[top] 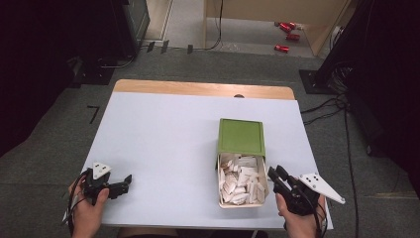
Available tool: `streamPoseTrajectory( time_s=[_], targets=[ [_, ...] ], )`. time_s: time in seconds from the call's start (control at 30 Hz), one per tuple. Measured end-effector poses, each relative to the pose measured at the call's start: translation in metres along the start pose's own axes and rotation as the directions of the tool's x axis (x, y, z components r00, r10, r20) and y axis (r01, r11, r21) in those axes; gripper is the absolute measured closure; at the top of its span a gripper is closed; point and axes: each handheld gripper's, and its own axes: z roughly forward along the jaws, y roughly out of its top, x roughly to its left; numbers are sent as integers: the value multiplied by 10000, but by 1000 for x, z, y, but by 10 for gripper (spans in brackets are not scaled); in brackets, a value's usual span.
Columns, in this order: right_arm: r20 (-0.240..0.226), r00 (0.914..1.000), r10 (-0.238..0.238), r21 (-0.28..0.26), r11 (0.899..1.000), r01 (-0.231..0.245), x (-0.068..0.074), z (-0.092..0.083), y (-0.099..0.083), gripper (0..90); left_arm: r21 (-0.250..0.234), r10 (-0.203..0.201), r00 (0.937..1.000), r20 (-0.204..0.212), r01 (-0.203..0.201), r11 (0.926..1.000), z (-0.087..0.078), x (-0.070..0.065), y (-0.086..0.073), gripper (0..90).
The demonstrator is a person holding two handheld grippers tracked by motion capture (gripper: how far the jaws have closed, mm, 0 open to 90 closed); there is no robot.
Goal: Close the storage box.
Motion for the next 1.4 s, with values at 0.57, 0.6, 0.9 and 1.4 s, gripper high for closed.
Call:
streamPoseTrajectory(
  time_s=[0.57,0.6,0.9,1.4],
  targets=[
    [28,9998,-201,774,9968,198,18,9,-25,657,9,1,10000,3,-1,10000,0,0,0,112],
    [75,9998,-181,797,9967,174,18,8,-26,666,10,1,10000,1,-1,10000,0,0,0,112],
    [288,9991,-323,1047,9941,292,18,2,-44,701,20,6,10000,0,-6,10000,0,0,0,112],
    [530,9975,-457,1401,9894,379,14,-2,-66,826,23,2,10000,0,-2,10000,0,0,0,112]
  ],
)
